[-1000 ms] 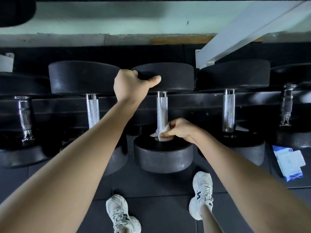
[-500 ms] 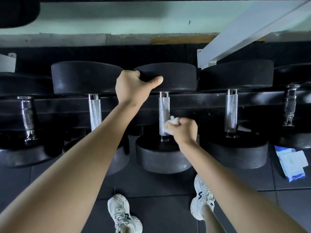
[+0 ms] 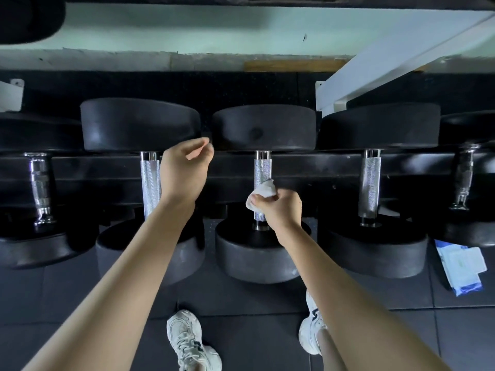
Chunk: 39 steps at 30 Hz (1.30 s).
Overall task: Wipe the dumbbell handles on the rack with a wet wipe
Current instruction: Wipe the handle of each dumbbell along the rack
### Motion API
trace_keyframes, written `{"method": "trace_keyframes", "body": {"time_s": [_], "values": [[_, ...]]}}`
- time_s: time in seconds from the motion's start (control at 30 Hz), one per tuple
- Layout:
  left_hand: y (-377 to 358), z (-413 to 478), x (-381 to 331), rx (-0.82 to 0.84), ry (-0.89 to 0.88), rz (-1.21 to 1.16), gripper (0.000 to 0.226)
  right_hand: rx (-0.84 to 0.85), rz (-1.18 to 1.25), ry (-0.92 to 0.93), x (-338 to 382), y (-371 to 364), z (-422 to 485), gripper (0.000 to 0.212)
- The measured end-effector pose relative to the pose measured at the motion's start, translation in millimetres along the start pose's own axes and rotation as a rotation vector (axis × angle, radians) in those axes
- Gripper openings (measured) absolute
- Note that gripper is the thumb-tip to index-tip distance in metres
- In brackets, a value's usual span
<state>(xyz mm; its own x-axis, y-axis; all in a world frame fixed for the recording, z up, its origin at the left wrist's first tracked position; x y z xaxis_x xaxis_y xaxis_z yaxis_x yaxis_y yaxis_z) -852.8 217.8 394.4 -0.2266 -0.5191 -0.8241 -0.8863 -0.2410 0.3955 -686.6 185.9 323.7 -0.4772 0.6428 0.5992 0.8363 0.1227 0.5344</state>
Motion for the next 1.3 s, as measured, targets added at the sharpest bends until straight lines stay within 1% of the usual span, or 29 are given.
{"method": "trace_keyframes", "body": {"time_s": [0.03,0.1,0.13,0.2,0.23,0.27,0.3,0.33,0.4,0.47,0.5,0.53,0.6,0.67,0.7,0.77,0.8,0.87,0.9,0.93,0.97,1.0,1.03,1.07,1.1,1.13,1.17,1.23,1.3], "values": [[0.3,-1.1,3.1,-0.018,0.009,0.017,0.018,0.041,-0.056,-0.003,0.4,2.3,-1.0,0.03],[-0.8,-5.3,9.5,-0.019,0.02,0.105,0.016,0.108,-0.211,-0.009,6.3,9.9,-1.7,0.035],[-3.0,-9.3,13.2,0.001,0.02,0.168,0.024,0.102,-0.287,-0.01,10.4,15.4,-2.6,0.035],[-10.6,-19.4,21.3,0.068,0.002,0.225,0.029,0.001,-0.34,0.006,19.4,27.4,-7.7,0.027],[-14.5,-25.0,24.1,0.093,-0.011,0.217,0.029,-0.072,-0.298,0.022,22.4,30.6,-11.5,0.026],[-18.5,-30.8,26.5,0.105,-0.017,0.198,0.027,-0.136,-0.216,0.054,24.7,31.9,-16.3,0.029],[-23.0,-35.5,29.0,0.111,-0.023,0.168,0.023,-0.16,-0.134,0.097,26.0,28.8,-19.8,0.035],[-27.5,-39.4,30.9,0.117,-0.029,0.137,0.017,-0.127,-0.084,0.141,26.1,22.7,-23.0,0.042],[-36.3,-44.6,33.5,0.141,-0.032,0.114,0.011,0.041,-0.028,0.18,22.9,6.5,-27.5,0.051],[-43.9,-46.8,37.5,0.177,0.016,0.103,0.018,0.191,-0.031,0.165,19.3,-1.8,-34.0,0.058],[-47.3,-47.0,39.4,0.189,0.051,0.088,0.022,0.216,-0.064,0.178,17.1,-1.5,-35.8,0.06],[-50.8,-46.9,41.6,0.2,0.08,0.066,0.021,0.201,-0.097,0.207,15.0,0.7,-37.4,0.059],[-57.8,-45.8,44.4,0.22,0.124,0.026,0.022,0.105,-0.103,0.289,12.9,9.1,-41.1,0.053],[-65.3,-41.6,46.7,0.222,0.178,-0.026,0.026,0.042,-0.054,0.339,9.3,16.1,-43.0,0.048],[-70.0,-37.9,47.5,0.215,0.206,-0.067,0.023,0.03,-0.025,0.342,7.4,19.3,-42.7,0.049],[-78.6,-30.6,46.6,0.207,0.233,-0.143,0.016,0.025,0.096,0.3,4.0,25.2,-39.1,0.051],[-82.3,-27.5,45.8,0.201,0.244,-0.185,0.015,0.027,0.218,0.248,3.0,27.6,-35.6,0.05],[-88.8,-22.3,46.5,0.196,0.273,-0.235,0.011,0.063,0.562,0.101,3.6,31.0,-29.2,0.046],[-92.2,-18.9,49.7,0.199,0.274,-0.231,0.015,0.076,0.717,0.025,3.9,31.4,-25.9,0.044],[-95.0,-16.9,50.9,0.201,0.28,-0.237,0.02,0.07,0.817,-0.03,3.6,31.9,-23.5,0.042],[-98.1,-13.9,54.6,0.196,0.28,-0.24,0.018,0.04,0.856,-0.054,3.1,32.6,-22.6,0.04],[-98.9,-12.5,55.0,0.178,0.281,-0.247,0.011,-0.025,0.798,-0.042,1.4,34.0,-22.2,0.036],[-99.6,-11.6,56.3,0.161,0.273,-0.234,0.019,-0.105,0.643,-0.007,-1.2,35.7,-23.0,0.032],[-99.6,-11.3,57.5,0.143,0.281,-0.225,0.03,-0.162,0.425,0.027,-5.8,35.5,-24.6,0.026],[-100.0,-10.3,59.6,0.132,0.288,-0.234,0.033,-0.191,0.206,0.058,-9.4,34.6,-28.6,0.021],[-99.6,-9.6,60.4,0.132,0.291,-0.253,0.031,-0.201,0.035,0.079,-14.1,32.2,-33.1,0.019],[-99.8,-8.8,58.6,0.145,0.278,-0.285,0.024,-0.212,-0.049,0.084,-18.1,29.8,-37.5,0.019],[-101.0,-5.3,51.2,0.146,0.272,-0.336,0.013,-0.286,-0.035,0.069,-22.1,26.6,-41.4,0.02],[-101.7,3.6,47.4,0.114,0.247,-0.355,0.016,-0.361,-0.011,0.07,-23.2,24.7,-41.7,0.018]]}}
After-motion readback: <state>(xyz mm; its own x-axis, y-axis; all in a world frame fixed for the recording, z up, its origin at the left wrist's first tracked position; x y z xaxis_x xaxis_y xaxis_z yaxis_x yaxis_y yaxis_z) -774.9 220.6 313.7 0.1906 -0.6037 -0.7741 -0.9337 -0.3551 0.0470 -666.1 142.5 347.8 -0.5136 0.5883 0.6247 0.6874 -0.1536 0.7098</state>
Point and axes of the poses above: each hand's wrist, its own z-axis towards the middle knuckle, its own y-axis out of the back of the hand, x = y × z, the point moved 2 cm from there along z, towards the middle knuckle
